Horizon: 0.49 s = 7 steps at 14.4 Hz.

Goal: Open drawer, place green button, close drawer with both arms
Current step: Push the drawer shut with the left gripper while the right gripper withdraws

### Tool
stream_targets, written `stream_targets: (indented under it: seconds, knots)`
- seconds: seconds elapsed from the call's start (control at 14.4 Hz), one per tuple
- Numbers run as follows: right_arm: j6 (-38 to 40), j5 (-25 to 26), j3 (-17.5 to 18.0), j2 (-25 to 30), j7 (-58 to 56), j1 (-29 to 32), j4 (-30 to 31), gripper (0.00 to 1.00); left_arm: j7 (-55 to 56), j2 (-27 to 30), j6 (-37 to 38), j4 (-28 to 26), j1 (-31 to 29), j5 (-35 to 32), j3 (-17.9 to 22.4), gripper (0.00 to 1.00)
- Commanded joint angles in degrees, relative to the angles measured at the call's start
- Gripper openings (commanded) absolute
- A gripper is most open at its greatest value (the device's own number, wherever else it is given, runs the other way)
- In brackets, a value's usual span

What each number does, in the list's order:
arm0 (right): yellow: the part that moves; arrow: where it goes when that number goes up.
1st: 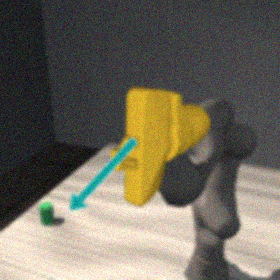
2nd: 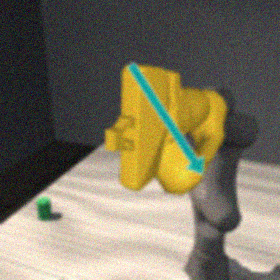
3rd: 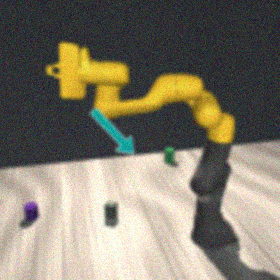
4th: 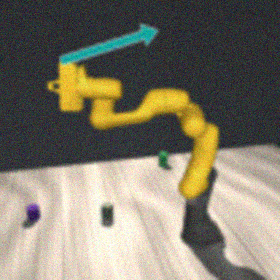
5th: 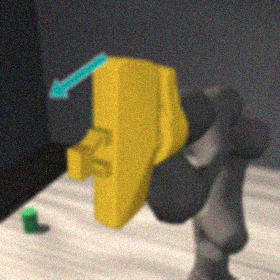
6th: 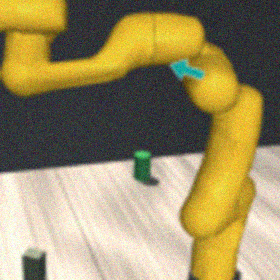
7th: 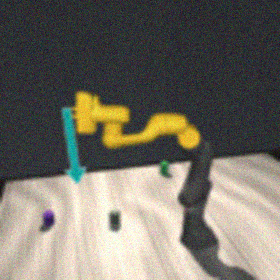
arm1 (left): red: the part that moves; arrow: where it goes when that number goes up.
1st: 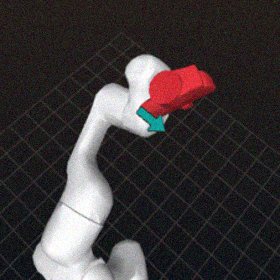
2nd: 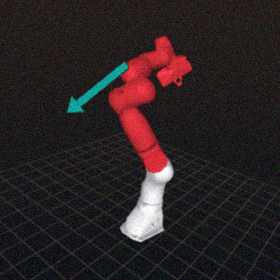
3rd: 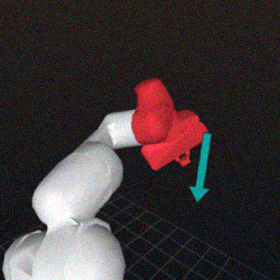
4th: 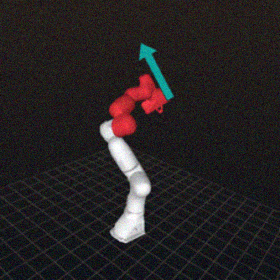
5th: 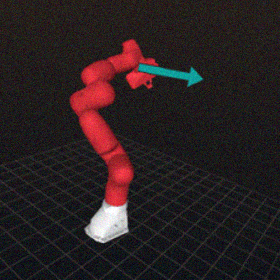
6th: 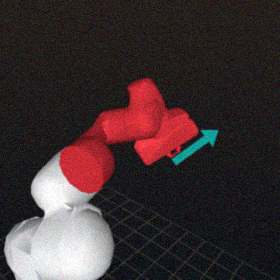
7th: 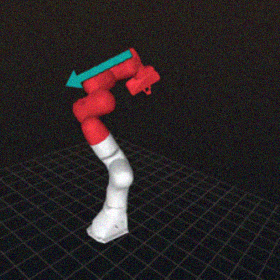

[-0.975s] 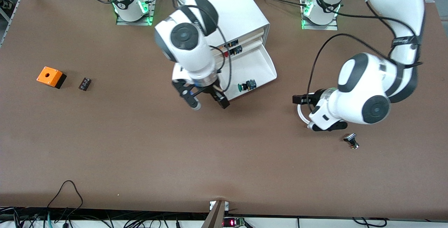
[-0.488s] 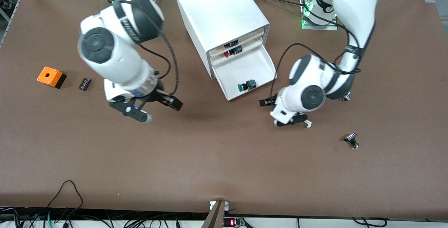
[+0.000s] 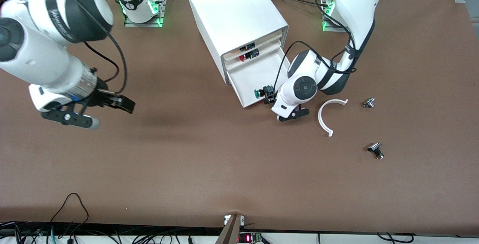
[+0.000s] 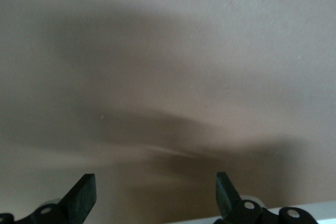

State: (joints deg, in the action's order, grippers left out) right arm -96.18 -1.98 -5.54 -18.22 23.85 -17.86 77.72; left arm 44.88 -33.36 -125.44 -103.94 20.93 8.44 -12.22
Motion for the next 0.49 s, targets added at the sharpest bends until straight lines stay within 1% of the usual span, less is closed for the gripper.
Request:
stream_targets:
  seconds: [0.0, 0.07, 0.21, 0.42]
  knots:
    - [-0.59, -0.31, -1.66, 9.32, -3.02, 0.01, 10.85, 1.0, 4.16, 4.0, -0.6, -4.42, 2.09, -1.15, -0.69, 1.0]
    - [-0.76, -0.22, -0.97, 11.61, -4.07, 2.45, 13.31, 1.0, 4.42, 4.09, -0.51, -4.78, 2.09, -0.53, -1.83, 1.0]
    - [-0.94, -0.22, 3.94, 14.87, -7.06, 8.6, 16.48, 1.0, 5.56, 4.88, -0.42, -6.79, 1.65, -0.44, -3.85, 1.0]
    - [-0.85, 0.22, 7.81, 18.21, -9.34, 14.32, 18.69, 1.0, 7.5, 4.88, -0.42, -8.03, 1.74, 1.4, -7.28, 1.0]
